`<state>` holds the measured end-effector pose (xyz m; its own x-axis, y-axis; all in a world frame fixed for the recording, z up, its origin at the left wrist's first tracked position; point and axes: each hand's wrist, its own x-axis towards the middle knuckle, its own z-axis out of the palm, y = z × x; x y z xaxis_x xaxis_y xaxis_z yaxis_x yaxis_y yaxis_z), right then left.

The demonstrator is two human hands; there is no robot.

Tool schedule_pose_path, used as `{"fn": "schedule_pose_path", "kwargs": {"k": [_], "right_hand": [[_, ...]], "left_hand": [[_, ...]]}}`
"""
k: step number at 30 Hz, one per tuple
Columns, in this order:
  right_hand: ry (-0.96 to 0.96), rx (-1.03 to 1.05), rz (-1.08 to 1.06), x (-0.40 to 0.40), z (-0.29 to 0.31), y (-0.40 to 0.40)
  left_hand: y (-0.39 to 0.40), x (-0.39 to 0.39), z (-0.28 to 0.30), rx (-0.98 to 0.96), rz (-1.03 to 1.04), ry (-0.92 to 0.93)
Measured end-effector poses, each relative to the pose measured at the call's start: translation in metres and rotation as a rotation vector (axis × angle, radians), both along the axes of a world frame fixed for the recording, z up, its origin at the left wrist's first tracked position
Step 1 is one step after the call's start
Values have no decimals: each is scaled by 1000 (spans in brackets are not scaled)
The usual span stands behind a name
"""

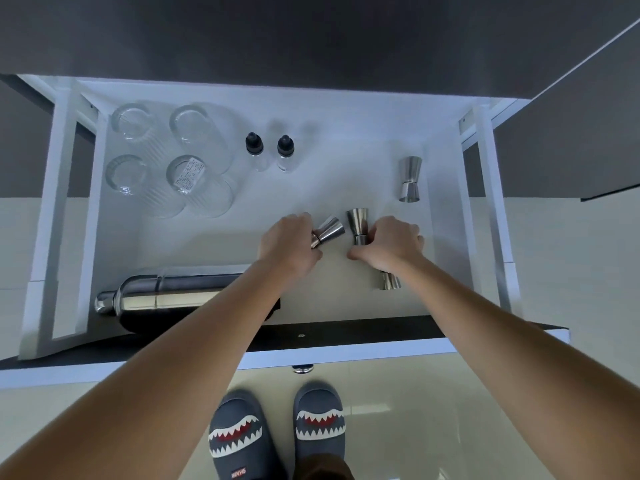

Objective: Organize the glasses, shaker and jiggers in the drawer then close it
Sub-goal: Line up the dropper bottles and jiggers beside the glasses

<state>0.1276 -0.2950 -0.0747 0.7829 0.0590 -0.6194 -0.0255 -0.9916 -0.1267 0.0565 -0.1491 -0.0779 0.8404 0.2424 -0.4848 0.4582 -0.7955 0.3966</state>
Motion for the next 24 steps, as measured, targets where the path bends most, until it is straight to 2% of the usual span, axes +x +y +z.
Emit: {"fn": "schedule_pose_path", "kwargs": {"k": [3, 6, 10, 17, 24], "right_hand": [[-137, 83, -27, 1, 3, -3], [-280, 296, -87, 14, 10, -8], [-398, 477, -27, 31, 19, -7], [-416, 487, 80, 37, 2, 8], [-425, 515, 48, 56, -5, 26]], "left_hand": [[6, -1, 2, -70, 90, -119], [11, 6, 10, -97, 180, -299], [13, 20, 13, -152, 248, -425], [4, 37, -5, -162, 325, -415], [-11, 60, -23, -294, 656, -439]]}}
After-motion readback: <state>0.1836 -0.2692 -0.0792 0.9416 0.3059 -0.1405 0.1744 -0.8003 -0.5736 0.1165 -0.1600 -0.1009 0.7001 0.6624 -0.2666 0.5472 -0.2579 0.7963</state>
